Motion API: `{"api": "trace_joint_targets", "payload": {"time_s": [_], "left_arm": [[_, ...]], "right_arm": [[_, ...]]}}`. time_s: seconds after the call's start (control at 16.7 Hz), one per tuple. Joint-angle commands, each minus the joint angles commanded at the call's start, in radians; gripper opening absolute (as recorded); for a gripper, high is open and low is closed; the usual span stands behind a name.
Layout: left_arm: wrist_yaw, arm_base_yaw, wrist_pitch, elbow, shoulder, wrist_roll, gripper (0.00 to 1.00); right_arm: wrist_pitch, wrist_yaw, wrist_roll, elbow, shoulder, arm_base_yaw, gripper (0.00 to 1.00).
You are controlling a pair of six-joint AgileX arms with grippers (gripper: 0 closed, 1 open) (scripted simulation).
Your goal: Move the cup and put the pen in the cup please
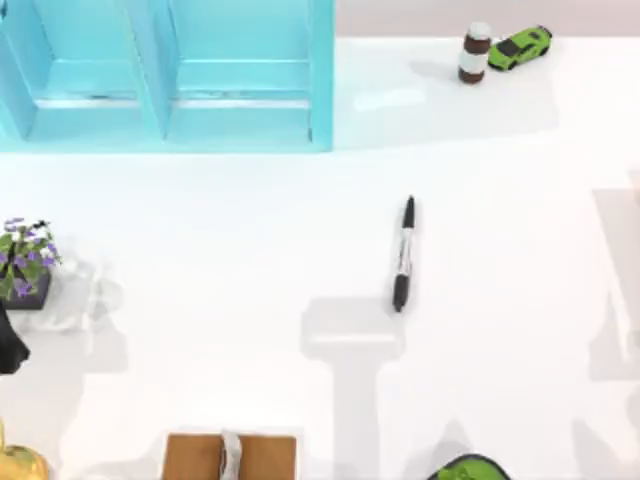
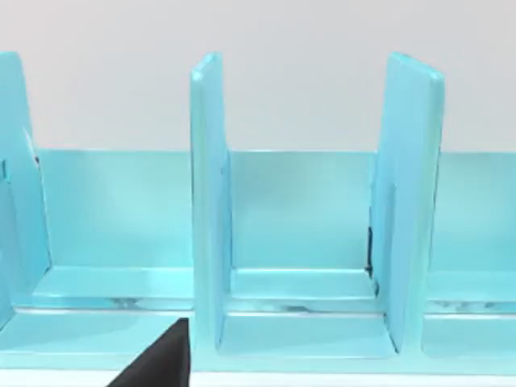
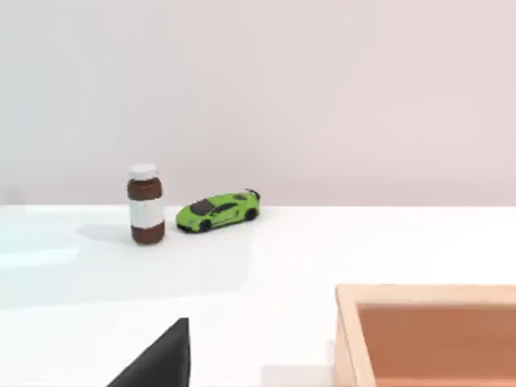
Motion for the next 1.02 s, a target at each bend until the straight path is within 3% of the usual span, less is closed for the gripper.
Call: {"api": "trace_joint_targets", "payload": {"time_s": [0.24,0.48,1.02], "left_arm": [[0.000,0.000,0.000,0.000,0.000,0.000,1.00],[0.000,0.000,0.000,0.000,0.000,0.000,1.00],[0.000,0.000,0.000,0.000,0.000,0.000,1.00]], "right_arm": [[-0.027,0.001,-0.011,0.031,0.030,-0.012,1.00],[-0.178,0.000,-0.070,0.217,0.218,-0.072,1.00],[-0.758,-0.002,-0.288,0.930,1.101,-0.295,1.00]]}}
